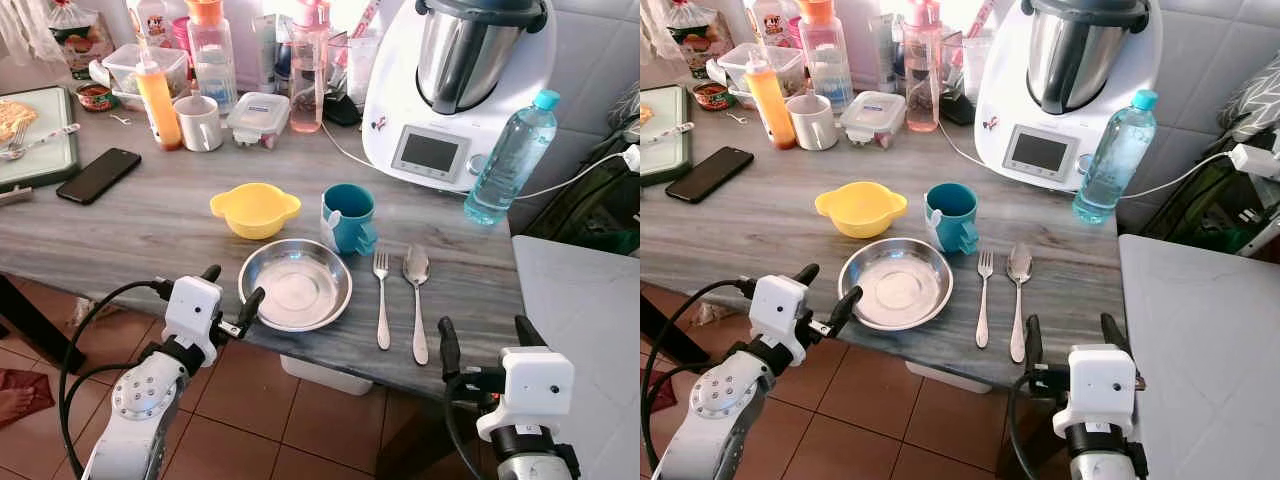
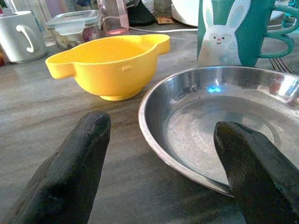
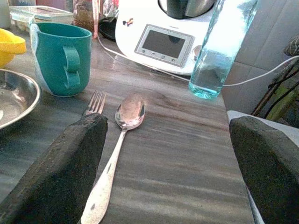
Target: Setting the table
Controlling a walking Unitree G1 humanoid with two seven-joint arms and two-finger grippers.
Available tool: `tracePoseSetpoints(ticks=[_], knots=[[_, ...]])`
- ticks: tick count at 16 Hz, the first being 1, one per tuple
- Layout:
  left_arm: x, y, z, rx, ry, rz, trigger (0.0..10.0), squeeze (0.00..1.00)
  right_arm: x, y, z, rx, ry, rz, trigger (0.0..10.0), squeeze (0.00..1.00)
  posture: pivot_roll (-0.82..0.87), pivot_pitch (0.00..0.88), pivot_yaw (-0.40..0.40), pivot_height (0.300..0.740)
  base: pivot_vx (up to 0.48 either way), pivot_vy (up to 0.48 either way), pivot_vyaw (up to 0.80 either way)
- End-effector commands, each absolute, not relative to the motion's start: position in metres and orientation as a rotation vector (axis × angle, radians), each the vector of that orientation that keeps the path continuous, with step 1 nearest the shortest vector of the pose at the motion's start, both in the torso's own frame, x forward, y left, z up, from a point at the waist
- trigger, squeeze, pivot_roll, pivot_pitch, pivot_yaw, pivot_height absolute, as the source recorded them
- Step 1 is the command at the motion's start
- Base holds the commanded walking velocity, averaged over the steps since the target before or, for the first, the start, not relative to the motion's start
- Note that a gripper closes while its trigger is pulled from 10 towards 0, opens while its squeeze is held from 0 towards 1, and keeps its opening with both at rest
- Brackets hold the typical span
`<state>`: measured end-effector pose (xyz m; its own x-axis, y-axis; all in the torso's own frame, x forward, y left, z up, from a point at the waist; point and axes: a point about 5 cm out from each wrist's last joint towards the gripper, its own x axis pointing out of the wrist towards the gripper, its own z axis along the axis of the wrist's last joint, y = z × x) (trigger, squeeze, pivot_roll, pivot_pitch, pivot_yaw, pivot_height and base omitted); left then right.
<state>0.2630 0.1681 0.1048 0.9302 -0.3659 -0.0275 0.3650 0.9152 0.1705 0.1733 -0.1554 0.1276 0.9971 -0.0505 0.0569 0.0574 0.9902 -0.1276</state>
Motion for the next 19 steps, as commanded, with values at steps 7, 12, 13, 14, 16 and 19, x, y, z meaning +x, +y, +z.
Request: tracePoseSetpoints(ticks=[7, 12, 13, 14, 16, 19], knots=[[0.2619, 0.1705, 0.1028, 0.188, 0.017, -0.388, 10.0, 0.00, 0.1725, -0.1535, 0.1306, -0.129, -0.054, -0.059, 10.0, 0.00, 0.13, 0.077, -0.028, 0.740, 0.000, 0.298, 0.00], [0.2621, 0.1692, 0.1063, 0.193, 0.009, -0.393, 10.0, 0.00, 0.1723, -0.1528, 0.1295, -0.129, -0.052, -0.057, 10.0, 0.00, 0.13, 0.074, -0.027, 0.740, 0.000, 0.355, 0.00], [0.2622, 0.1685, 0.1067, 0.194, 0.008, -0.394, 10.0, 0.00, 0.1725, -0.1532, 0.1295, -0.130, -0.052, -0.057, 10.0, 0.00, 0.13, 0.074, -0.027, 0.740, 0.000, 0.356, 0.00], [0.2624, 0.1677, 0.1072, 0.195, 0.007, -0.396, 10.0, 0.00, 0.1727, -0.1536, 0.1296, -0.132, -0.052, -0.056, 10.0, 0.00, 0.13, 0.074, -0.027, 0.740, 0.000, 0.364, 0.00], [0.2625, 0.1679, 0.1076, 0.197, 0.004, -0.395, 10.0, 0.00, 0.1728, -0.1535, 0.1297, -0.137, -0.056, -0.054, 10.0, 0.00, 0.13, 0.072, -0.029, 0.740, 0.000, 0.362, 0.00], [0.2637, 0.1683, 0.1091, 0.200, 0.002, -0.393, 10.0, 0.00, 0.1730, -0.1539, 0.1302, -0.143, -0.063, -0.056, 10.0, 0.00, 0.13, 0.070, -0.030, 0.740, 0.000, 0.375, 0.00]])
